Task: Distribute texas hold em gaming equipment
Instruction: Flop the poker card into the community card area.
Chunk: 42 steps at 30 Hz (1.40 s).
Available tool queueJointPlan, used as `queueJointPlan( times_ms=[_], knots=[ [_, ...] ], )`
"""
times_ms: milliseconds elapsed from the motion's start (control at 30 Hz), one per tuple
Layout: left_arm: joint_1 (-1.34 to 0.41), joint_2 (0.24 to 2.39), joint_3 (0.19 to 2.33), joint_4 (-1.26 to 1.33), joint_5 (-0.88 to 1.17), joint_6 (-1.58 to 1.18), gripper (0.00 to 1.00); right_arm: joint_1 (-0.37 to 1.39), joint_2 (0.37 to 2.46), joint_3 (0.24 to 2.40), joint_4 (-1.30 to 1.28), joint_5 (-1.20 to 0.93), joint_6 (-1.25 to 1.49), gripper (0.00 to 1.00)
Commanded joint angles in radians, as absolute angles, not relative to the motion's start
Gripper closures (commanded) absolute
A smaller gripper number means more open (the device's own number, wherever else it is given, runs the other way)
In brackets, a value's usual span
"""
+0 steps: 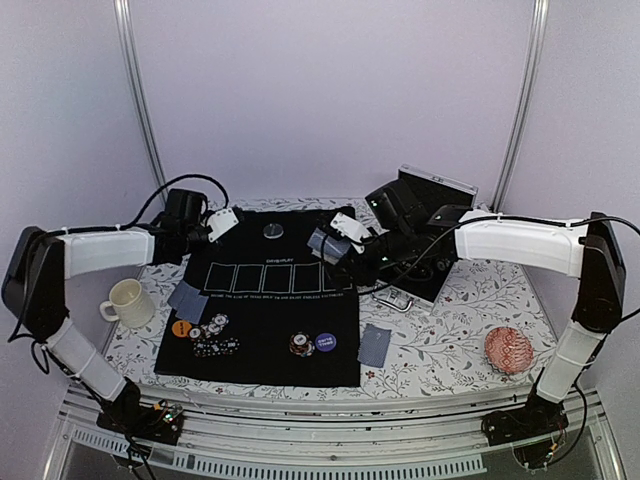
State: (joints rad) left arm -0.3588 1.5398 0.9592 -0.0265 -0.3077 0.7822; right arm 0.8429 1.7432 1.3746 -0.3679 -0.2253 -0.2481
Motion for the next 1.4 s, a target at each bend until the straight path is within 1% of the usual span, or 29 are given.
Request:
queueJointPlan(
  times_ms=[0,100,167,233,400,700,933,1233,1367],
  knots=[
    [-0.309,1.629,0.927,0.177,-0.267,1.053,1.0,0.837,1.696,1.337,-0.324,-0.254,-0.258,0.63],
    [-0.305,1.694,0.892,0.231,-0.213,1.132,1.0,0.836,1.689,1.331,-0.323,-0.257,-0.255,0.63],
    [-0.305,1.739,0.876,0.206,-0.201,1.169,1.0,0.836,1.686,1.325,-0.321,-0.258,-0.255,0.63],
    [-0.305,1.762,0.874,0.157,-0.169,1.157,1.0,0.836,1.68,1.321,-0.317,-0.258,-0.253,0.63],
    [-0.3,1.748,0.891,-0.044,0.0,1.099,1.0,0.836,1.674,1.314,-0.319,-0.257,-0.25,0.63],
    [-0.261,1.753,0.922,-0.211,0.048,1.086,1.0,0.836,1.669,1.309,-0.321,-0.257,-0.245,0.63],
    [-0.247,1.733,0.914,-0.217,0.081,1.108,1.0,0.836,1.672,1.309,-0.323,-0.253,-0.245,0.63],
    [-0.24,1.702,0.849,-0.116,0.084,1.205,1.0,0.836,1.672,1.31,-0.326,-0.252,-0.241,0.63],
    [-0.23,1.685,0.821,-0.085,0.094,1.24,0.96,0.837,1.675,1.31,-0.329,-0.252,-0.241,0.63]
  ],
)
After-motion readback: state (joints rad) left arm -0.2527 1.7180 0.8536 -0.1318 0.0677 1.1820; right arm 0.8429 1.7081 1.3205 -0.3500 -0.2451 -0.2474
